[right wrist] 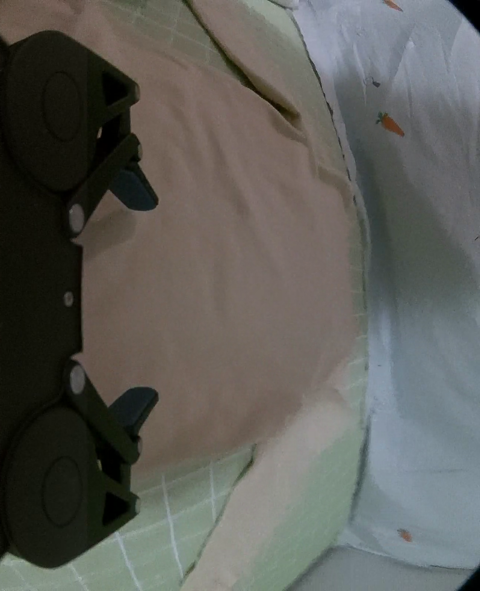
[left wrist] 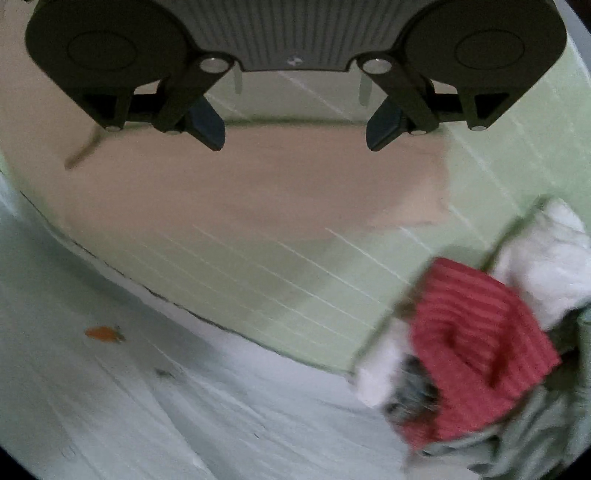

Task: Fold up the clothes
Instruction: 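Carry the sleeve across the sweater body with the left gripper and release, then grasp the sweater side edge with the left gripper and fold it inward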

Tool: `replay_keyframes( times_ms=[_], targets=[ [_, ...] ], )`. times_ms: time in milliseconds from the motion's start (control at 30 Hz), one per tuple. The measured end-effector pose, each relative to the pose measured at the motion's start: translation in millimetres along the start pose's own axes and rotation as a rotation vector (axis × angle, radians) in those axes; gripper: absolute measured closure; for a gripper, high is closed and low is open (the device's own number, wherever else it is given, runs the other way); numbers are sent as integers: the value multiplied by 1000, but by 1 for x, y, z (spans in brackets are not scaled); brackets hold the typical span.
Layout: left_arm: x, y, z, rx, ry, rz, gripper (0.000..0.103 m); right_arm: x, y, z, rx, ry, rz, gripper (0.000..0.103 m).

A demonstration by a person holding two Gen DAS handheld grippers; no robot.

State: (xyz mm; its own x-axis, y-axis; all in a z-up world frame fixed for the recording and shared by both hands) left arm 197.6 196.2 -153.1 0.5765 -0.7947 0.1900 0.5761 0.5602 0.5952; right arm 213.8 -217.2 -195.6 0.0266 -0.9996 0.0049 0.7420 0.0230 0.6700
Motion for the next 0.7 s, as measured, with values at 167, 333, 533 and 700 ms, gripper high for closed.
replay_keyframes(
  times_ms=[167,333,533,700],
  targets=[
    [-39,5,-6,-11,28,42,19,-11,-13,12,7,-41,-22,0],
    [-63,8,-13,-40,58,7,19,-16,-22,9,4,-80,-65,0],
    [-76,16,-37,-82,44,-11,19,-22,-31,5,5,-130,-112,0],
    [-78,14,-44,-90,26,-22,10,-26,-37,7,38,-172,-137,0]
  ],
)
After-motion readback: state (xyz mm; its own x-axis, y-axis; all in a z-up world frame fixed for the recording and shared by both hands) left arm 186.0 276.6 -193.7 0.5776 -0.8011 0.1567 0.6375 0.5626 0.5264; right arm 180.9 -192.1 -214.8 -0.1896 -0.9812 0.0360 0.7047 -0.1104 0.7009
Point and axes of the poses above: each gripper's, at about its wrist camera, not at the fingertips, and z roughly against the way its jaws point, x to its right, y to its top, the point moved 7 cm from there along -z, roughly the way its jaws point, and after that the axes turned 3 degrees about z, right-handed, at the moved point
